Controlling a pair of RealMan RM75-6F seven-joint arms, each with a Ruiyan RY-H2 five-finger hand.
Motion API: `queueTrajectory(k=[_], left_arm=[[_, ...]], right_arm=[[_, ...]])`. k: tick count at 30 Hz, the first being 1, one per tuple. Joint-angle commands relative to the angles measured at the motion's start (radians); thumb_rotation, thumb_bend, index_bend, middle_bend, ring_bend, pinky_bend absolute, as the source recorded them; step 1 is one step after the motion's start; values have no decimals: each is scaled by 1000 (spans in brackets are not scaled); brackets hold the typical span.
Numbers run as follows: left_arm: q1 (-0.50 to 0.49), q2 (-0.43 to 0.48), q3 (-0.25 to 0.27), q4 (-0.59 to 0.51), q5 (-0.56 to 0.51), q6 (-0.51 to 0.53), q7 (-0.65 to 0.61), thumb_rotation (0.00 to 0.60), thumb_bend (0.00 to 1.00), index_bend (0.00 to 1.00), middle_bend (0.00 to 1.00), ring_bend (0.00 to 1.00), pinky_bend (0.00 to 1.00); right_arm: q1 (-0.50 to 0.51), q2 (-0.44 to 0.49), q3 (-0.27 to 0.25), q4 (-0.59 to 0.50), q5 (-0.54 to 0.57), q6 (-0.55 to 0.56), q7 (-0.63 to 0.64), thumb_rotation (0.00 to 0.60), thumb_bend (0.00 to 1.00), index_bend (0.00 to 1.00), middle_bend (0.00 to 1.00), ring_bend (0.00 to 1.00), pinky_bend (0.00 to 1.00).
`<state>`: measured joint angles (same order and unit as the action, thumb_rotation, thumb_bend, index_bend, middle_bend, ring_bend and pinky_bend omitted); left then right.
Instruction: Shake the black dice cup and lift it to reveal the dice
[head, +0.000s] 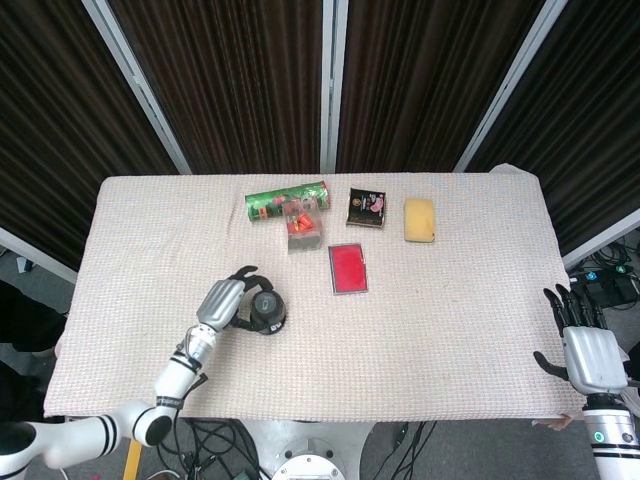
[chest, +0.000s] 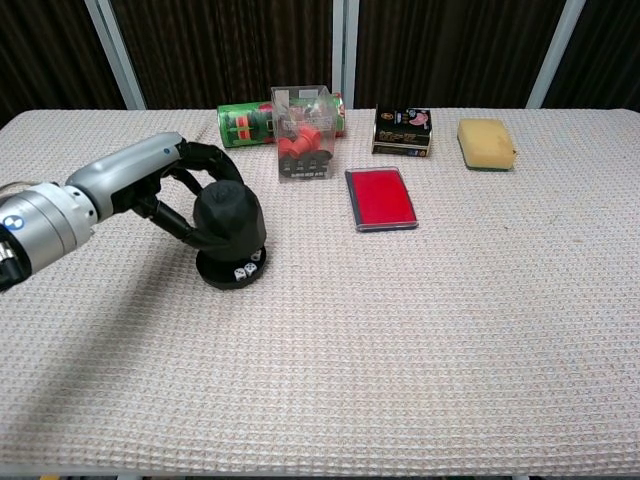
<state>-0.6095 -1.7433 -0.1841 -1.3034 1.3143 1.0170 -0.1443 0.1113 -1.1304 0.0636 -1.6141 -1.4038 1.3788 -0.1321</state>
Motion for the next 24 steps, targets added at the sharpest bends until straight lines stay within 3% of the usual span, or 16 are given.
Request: queueTrajectory(k=[1,5,12,15,16,24], left_arm=[[-5,18,-18,-15,-9,7,9,600,124,357,419,141,293],[-3,31,-39,-1,-19,40,39,600,142,357,419,141,294],[-14,-18,-77,171,-56,71,66,600,154,325,384,122,278],[-13,-39,-59,239,-35,72,20,600,113,154,66,6,169],[-12,-43,-55,251,-33,66,3,600,99,122,6,0,154],[-1,-34,-36,248,1,79,-73,600,80,100,0,0,148]], right_arm=[[1,-1,0,0,0,-1,0,600,101,0,26,0,0],[2,-3,-1,0,1,-4,-3,600,101,0,26,0,0],[0,-1,-1,-6,-3,2,-8,600,101,0,26,0,0],[1,0,-2,-8,0,-2,-10,600,101,0,26,0,0],[1,0,-3,-8,0,-3,-10,600,101,0,26,0,0],[1,1,-1,-7,3,-4,-4,600,101,0,26,0,0]])
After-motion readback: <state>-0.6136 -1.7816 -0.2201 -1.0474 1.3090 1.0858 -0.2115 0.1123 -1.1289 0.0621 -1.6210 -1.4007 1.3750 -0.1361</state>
